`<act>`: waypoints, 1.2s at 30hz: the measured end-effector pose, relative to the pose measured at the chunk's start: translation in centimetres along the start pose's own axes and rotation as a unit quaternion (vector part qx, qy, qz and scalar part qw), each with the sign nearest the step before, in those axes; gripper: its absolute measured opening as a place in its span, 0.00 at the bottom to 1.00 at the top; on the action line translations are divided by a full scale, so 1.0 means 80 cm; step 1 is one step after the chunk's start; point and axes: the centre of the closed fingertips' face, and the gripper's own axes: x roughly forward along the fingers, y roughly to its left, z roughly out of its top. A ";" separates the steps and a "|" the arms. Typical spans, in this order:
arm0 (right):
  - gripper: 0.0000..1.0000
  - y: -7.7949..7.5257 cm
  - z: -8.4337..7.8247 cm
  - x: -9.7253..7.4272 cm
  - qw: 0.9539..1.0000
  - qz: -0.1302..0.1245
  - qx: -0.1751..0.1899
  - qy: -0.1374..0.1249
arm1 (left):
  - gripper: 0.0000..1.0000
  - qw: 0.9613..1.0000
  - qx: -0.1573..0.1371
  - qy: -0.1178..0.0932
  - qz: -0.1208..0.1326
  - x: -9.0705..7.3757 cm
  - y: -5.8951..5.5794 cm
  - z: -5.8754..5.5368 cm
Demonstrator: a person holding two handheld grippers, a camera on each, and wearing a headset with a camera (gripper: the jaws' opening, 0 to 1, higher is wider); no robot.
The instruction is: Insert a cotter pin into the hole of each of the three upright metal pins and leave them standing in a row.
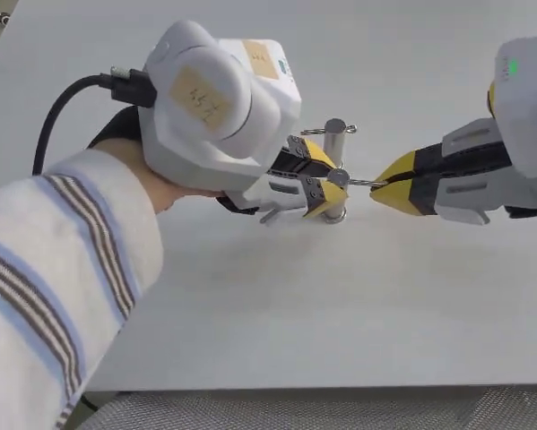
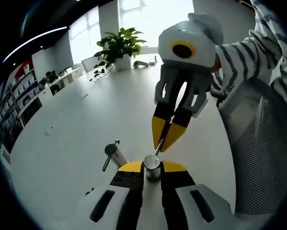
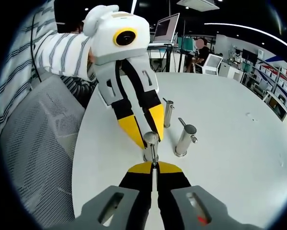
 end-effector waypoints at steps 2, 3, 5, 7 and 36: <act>0.00 0.000 0.002 0.002 1.000 0.000 0.001 -0.003 | 0.09 1.000 -0.001 -0.001 0.001 0.000 0.000 0.000; 0.00 0.001 0.003 0.002 1.000 0.001 0.001 -0.003 | 0.09 1.000 -0.002 -0.002 0.001 0.000 0.000 0.001; 0.00 0.002 0.006 0.003 1.000 0.001 -0.003 -0.004 | 0.09 1.000 -0.002 -0.002 0.002 0.001 0.000 0.001; 0.00 0.002 0.008 0.004 1.000 0.001 0.001 -0.005 | 0.09 1.000 -0.002 -0.002 0.003 0.001 0.001 0.001; 0.05 -0.004 0.003 -0.002 0.999 0.002 -0.048 0.004 | 0.10 0.999 -0.034 -0.008 0.017 0.002 0.002 0.001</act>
